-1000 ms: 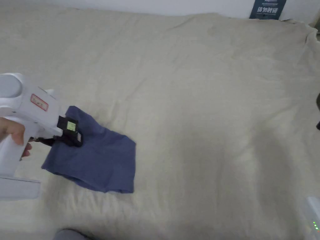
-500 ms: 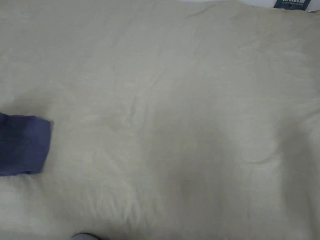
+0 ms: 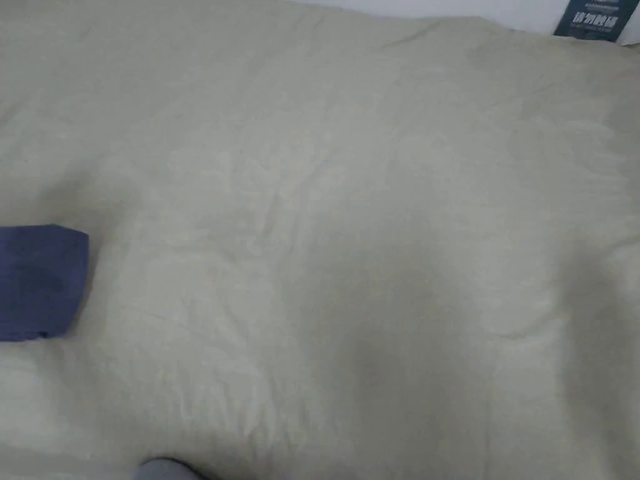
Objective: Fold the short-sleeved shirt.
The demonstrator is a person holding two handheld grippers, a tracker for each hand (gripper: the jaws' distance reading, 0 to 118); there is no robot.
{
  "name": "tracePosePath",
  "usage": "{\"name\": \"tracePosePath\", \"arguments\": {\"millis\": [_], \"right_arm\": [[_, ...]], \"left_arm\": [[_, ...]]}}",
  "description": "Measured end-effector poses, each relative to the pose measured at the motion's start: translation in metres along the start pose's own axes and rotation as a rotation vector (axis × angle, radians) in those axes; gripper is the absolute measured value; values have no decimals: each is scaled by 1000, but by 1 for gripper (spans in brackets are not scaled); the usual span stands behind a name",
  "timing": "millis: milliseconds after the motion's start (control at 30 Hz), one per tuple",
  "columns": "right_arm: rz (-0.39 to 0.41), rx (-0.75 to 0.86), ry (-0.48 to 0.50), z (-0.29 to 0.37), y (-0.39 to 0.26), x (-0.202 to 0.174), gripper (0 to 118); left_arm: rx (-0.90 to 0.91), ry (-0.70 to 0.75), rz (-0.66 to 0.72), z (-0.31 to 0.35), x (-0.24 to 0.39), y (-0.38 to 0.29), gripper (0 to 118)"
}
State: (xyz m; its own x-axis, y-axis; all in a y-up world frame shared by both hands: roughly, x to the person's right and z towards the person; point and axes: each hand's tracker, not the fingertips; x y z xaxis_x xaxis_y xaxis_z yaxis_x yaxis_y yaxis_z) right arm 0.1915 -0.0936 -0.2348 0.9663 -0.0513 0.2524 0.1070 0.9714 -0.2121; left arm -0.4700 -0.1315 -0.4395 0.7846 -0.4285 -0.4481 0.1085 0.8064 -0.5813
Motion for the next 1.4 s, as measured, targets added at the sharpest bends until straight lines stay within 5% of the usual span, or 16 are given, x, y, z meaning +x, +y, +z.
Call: {"name": "tracePosePath", "arguments": {"millis": [133,400,500,900,1400], "right_arm": [[12,31,28,8,10,6,0],[38,93,68,26,29,17,0],[26,105,80,32,32,22,0],[66,123,98,45,18,21,0],[122,69,82,49,-35,5,0]], "left_arm": [[197,-180,106,77,15,39,91],[421,-491,213,207,82,64,12],[469,-551,217,240,108,62,0],[492,-710,170,305,181,7,0],[442,-717,160,319,195,-63,0]]}}
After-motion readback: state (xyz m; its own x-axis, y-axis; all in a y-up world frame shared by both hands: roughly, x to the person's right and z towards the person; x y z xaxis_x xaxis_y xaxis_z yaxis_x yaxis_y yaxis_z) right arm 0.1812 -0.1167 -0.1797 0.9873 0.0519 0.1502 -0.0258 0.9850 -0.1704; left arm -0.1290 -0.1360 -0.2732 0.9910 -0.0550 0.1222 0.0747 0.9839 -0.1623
